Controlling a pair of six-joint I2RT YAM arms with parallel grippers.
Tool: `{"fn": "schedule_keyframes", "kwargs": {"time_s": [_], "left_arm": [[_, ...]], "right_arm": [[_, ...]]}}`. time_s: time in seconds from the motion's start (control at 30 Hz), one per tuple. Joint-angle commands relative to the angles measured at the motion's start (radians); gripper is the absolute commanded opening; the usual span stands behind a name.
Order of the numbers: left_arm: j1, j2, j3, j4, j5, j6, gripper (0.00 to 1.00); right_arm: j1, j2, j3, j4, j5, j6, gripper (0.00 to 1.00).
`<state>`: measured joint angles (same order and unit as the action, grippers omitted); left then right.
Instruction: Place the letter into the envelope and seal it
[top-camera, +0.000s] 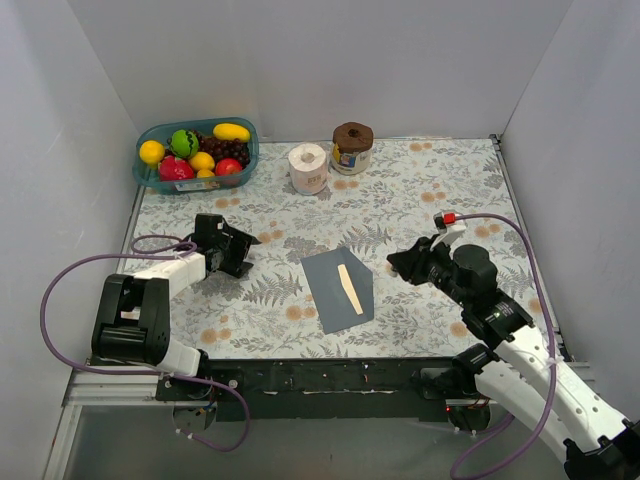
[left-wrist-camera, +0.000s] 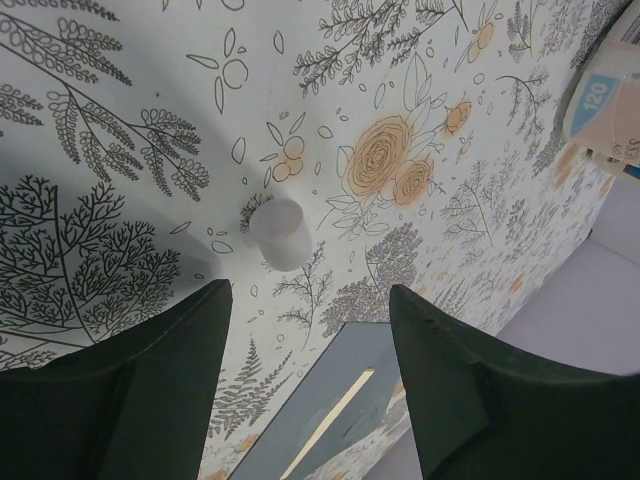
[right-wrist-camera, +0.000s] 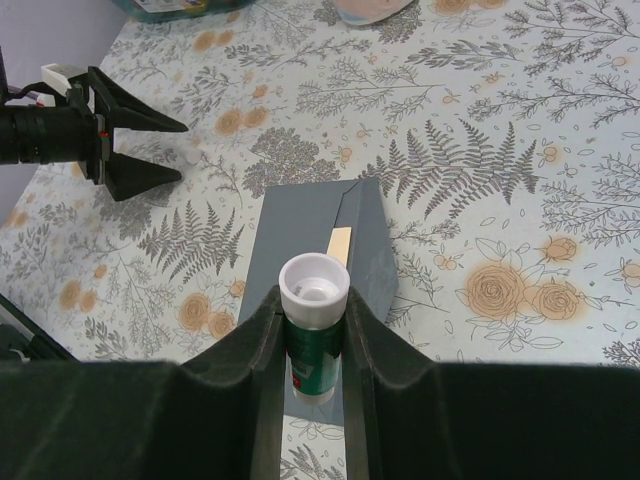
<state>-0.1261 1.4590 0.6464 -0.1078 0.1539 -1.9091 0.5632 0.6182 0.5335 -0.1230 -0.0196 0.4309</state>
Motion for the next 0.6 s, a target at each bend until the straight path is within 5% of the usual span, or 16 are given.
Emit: {"fn": "schedule_keyframes", "kwargs": {"time_s": [0.0, 0.57], "left_arm": [[0.005, -0.012, 0.058, -0.097, -0.037, -0.077, 0.63], [0.005, 0.066, 0.096, -0.13, -0.047, -0.111, 0.53]], "right_arm": [[-0.002, -0.032, -0.007, 0.048, 0.044, 0.0, 0.01], [-0.002, -0.064, -0.024, 0.051, 0.067, 0.002, 0.01]]}}
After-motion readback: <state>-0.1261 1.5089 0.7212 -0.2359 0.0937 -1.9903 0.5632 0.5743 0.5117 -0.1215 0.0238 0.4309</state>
